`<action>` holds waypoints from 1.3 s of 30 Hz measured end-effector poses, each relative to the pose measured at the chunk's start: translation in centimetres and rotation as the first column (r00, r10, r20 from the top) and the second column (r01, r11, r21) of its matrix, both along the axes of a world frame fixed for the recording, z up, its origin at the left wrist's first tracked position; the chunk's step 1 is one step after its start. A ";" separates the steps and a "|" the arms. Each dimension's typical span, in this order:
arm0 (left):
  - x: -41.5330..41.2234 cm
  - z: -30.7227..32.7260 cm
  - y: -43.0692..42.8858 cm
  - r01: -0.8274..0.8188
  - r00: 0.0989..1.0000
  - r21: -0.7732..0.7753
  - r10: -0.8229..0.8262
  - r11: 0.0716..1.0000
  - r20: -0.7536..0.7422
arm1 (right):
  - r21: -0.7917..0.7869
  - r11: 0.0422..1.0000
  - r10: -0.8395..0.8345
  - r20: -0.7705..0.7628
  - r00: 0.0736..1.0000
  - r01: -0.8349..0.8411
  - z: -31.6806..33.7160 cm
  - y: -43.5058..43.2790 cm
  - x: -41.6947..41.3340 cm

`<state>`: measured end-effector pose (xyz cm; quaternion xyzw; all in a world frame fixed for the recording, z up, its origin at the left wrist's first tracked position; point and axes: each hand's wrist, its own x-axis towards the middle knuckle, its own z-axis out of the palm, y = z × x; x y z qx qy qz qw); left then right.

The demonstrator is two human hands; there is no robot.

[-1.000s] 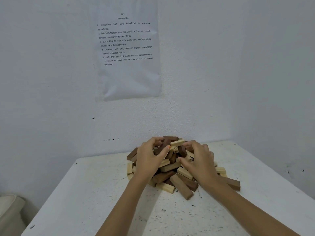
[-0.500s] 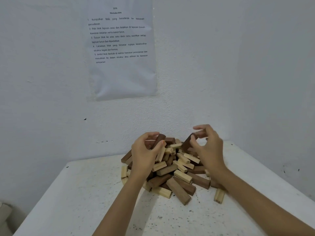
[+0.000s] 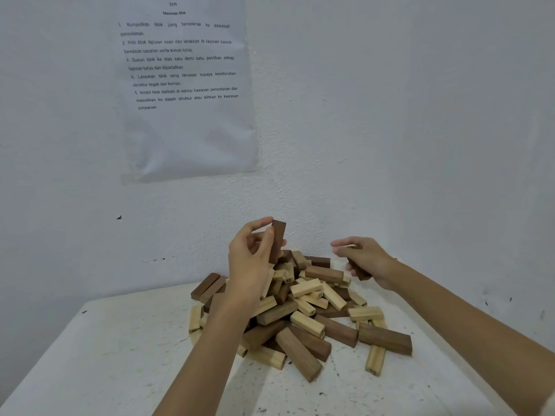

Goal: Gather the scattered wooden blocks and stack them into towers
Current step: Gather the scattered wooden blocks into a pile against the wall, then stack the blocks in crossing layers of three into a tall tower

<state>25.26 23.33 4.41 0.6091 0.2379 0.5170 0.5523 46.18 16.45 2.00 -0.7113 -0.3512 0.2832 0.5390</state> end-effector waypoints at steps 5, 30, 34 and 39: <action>0.1 -0.4 0.6 0.013 1.000 -0.009 -0.013 1.000 -0.010 | -0.006 0.998 0.055 0.306 0.951 -0.055 -2.3 1.9 1.1; -3.2 0.5 -5.7 -0.011 0.993 0.035 0.015 0.999 -0.121 | 0.273 0.961 -0.097 0.501 0.860 -0.051 4.6 -5.9 -5.2; -5.6 0.6 -7.8 -0.014 0.987 0.040 0.020 0.999 -0.157 | 0.254 0.960 -0.005 0.450 0.893 -0.122 4.7 -8.5 -8.8; -8.5 0.2 -10.0 0.015 0.974 0.022 -0.009 1.000 -0.228 | 0.245 0.960 0.024 0.407 0.913 -0.134 4.0 -11.2 -12.9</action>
